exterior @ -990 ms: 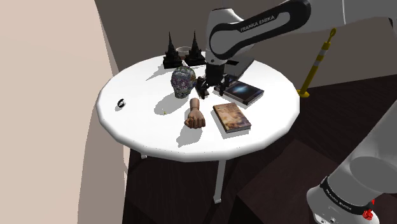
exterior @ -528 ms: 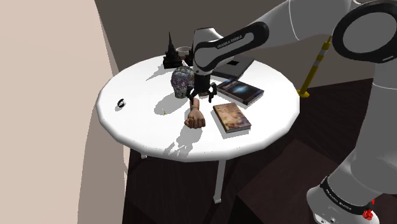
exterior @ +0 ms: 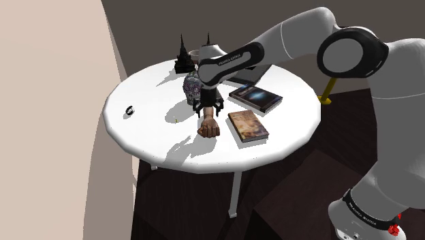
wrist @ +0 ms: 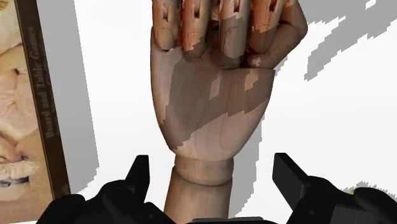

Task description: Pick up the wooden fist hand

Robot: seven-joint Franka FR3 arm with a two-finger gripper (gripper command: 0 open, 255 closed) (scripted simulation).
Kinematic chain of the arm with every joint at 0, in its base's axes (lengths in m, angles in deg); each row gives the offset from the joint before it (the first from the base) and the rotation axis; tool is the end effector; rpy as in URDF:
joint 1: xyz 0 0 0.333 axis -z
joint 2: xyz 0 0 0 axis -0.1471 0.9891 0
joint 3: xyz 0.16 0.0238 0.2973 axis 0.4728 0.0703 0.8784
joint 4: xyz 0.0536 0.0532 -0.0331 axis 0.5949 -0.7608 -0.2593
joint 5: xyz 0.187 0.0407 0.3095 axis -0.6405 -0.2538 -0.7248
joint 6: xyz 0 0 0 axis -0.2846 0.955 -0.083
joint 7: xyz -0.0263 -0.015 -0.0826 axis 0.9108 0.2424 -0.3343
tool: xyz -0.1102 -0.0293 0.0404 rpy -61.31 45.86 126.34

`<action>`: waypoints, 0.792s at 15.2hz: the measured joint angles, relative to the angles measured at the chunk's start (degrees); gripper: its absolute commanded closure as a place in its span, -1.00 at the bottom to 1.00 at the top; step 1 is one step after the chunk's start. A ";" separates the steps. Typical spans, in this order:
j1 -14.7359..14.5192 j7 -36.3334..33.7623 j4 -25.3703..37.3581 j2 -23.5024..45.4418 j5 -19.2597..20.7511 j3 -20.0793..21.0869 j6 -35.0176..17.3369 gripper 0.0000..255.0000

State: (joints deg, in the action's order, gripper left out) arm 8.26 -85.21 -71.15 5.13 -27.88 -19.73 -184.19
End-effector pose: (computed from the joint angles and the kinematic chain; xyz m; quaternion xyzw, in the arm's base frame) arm 0.6687 0.1305 0.3349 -0.9689 0.2399 0.0467 0.0380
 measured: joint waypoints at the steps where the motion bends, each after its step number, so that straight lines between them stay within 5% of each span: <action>1: -0.04 -0.01 0.03 0.49 0.06 -0.06 -0.44 -1.00; 5: -0.14 0.01 -0.83 1.89 0.29 -0.24 -2.67 -1.00; 6: -0.16 0.00 -0.81 2.10 0.32 -0.27 -2.85 1.00; 12: -0.15 0.00 -0.81 2.20 0.35 -0.31 -3.03 1.00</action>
State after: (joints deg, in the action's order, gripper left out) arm 8.12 -85.21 -71.96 7.33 -27.54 -20.04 -187.22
